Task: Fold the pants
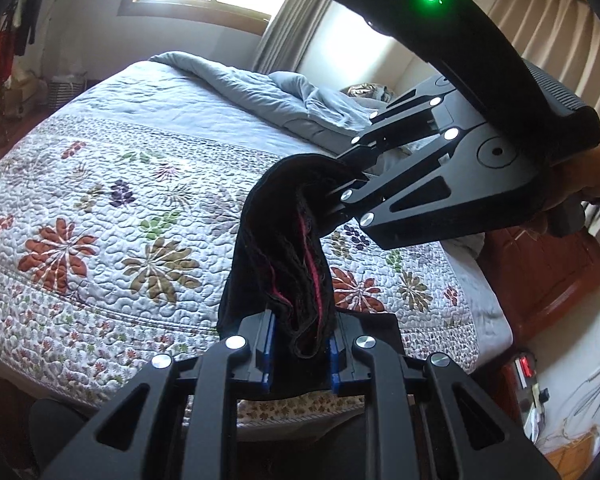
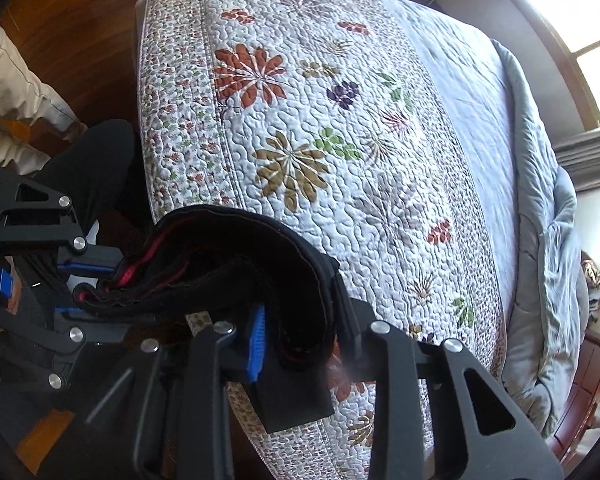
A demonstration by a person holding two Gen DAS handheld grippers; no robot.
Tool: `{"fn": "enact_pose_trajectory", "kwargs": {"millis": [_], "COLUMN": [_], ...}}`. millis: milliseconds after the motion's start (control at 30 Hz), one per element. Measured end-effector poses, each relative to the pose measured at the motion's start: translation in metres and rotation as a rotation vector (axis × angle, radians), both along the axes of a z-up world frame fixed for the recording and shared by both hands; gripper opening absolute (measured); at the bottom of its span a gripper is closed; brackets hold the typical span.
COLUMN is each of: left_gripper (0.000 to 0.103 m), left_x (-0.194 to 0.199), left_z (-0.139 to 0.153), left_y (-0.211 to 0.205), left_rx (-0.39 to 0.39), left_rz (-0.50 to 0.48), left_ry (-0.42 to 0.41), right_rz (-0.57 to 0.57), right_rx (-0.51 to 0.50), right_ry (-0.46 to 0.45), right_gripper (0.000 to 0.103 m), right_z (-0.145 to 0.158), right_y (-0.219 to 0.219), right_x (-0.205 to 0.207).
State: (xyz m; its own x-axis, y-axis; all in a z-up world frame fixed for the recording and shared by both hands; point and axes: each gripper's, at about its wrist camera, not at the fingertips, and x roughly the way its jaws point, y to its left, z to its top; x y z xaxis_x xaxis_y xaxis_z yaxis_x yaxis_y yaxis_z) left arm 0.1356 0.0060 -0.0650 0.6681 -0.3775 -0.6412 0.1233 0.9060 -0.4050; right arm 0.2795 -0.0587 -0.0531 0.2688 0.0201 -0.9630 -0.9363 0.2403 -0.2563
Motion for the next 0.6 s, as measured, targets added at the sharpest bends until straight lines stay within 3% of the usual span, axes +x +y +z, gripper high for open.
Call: {"fn": "enact_pose_trajectory", "kwargs": {"millis": [600], "left_gripper": [0.019], "left_x": [0.022], "left_z": [-0.001], "left_y": [-0.081], "left_rx": [0.033], "left_rz": [-0.142], "left_ry": [0.001], "right_rz": [-0.081], "right_rx": [0.037], "right_ry": [-0.016], "right_gripper": [0.027], "right_z": [-0.006], "right_y": [-0.092], "right_x": [0.015]}}
